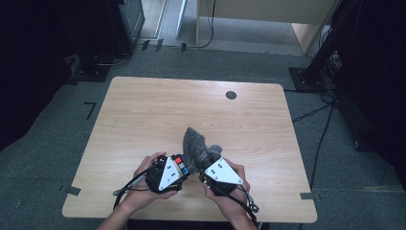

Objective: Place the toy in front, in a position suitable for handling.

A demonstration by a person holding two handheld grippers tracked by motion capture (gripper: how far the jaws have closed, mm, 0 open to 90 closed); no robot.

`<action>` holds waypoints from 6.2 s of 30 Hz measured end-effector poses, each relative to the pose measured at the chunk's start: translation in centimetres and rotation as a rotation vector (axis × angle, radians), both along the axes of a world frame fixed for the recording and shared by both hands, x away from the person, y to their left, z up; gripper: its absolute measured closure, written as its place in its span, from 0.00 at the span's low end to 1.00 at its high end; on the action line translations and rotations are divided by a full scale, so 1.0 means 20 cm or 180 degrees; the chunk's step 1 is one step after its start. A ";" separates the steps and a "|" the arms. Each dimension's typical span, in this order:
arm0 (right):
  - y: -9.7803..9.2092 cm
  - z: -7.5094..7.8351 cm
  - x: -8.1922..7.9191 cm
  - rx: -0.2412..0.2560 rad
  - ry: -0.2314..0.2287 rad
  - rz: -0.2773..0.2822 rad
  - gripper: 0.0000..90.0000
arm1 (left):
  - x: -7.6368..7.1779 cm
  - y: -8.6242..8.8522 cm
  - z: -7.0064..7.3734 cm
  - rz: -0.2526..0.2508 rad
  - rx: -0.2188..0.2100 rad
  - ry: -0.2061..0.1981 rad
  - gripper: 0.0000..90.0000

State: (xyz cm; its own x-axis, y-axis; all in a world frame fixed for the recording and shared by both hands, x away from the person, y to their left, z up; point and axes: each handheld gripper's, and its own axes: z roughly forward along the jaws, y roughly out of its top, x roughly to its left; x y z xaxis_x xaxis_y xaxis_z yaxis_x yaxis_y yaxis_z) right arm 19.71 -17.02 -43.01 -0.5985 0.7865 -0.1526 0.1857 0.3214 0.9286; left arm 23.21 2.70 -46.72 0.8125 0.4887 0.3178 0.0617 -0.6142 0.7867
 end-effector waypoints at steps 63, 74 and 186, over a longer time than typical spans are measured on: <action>-0.32 -0.19 0.22 0.0572 0.0366 -0.0118 0.30 | 0.24 0.33 0.07 0.0353 -0.1435 0.1075 0.38; -0.07 -0.20 0.14 0.0343 0.0052 0.0458 0.29 | 0.23 0.26 0.08 0.0195 -0.1516 0.1333 0.38; -0.17 -0.03 0.12 0.0795 0.0460 0.0327 0.78 | 0.10 0.07 -0.03 0.0058 -0.0229 0.0375 0.38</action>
State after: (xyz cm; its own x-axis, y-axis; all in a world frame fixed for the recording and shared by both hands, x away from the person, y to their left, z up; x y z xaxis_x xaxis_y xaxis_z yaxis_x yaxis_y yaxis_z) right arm 22.16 -20.33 -43.65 -0.6782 0.7232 0.1305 0.2999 0.1104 0.9476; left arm 25.31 4.19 -47.40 0.8329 0.5218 0.1841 0.1670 -0.5542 0.8154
